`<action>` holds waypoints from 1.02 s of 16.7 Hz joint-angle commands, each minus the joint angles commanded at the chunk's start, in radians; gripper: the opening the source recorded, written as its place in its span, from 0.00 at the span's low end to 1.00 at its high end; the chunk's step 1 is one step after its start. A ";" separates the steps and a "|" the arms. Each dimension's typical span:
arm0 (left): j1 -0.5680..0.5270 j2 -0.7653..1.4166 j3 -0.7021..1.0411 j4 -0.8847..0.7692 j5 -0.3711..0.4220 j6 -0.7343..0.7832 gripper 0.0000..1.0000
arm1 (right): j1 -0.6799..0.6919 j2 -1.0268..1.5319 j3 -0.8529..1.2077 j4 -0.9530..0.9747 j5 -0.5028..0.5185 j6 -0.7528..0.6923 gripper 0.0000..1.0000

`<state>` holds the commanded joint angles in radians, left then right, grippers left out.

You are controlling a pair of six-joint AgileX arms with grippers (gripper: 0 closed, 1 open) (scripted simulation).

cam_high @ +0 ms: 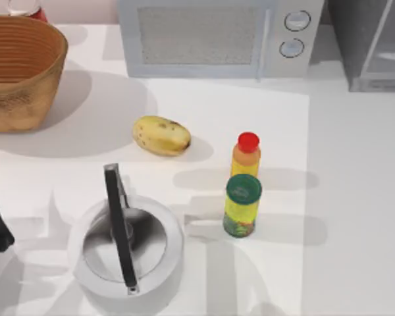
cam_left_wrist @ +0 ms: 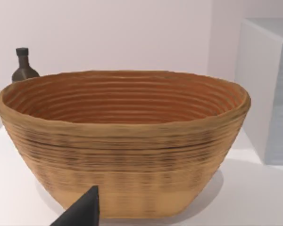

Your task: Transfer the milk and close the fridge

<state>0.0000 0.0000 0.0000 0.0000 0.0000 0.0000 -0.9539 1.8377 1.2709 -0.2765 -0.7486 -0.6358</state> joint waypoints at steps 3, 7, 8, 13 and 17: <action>0.000 0.000 0.000 0.000 0.000 0.000 1.00 | 0.034 -0.007 -0.004 0.011 0.016 0.015 1.00; 0.000 0.000 0.000 0.000 0.000 0.000 1.00 | 0.201 -0.048 -0.029 0.070 0.099 0.091 1.00; 0.000 0.000 0.000 0.000 0.000 0.000 1.00 | 0.256 -0.062 -0.040 0.091 0.129 0.120 1.00; 0.000 0.000 0.000 0.000 0.000 0.000 1.00 | 0.544 -0.137 -0.124 0.213 0.327 0.303 1.00; 0.000 0.000 0.000 0.000 0.000 0.000 1.00 | 0.748 -0.182 -0.208 0.298 0.507 0.467 1.00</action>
<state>0.0000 0.0000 0.0000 0.0000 0.0000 0.0000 -0.2054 1.6559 1.0633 0.0212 -0.2413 -0.1687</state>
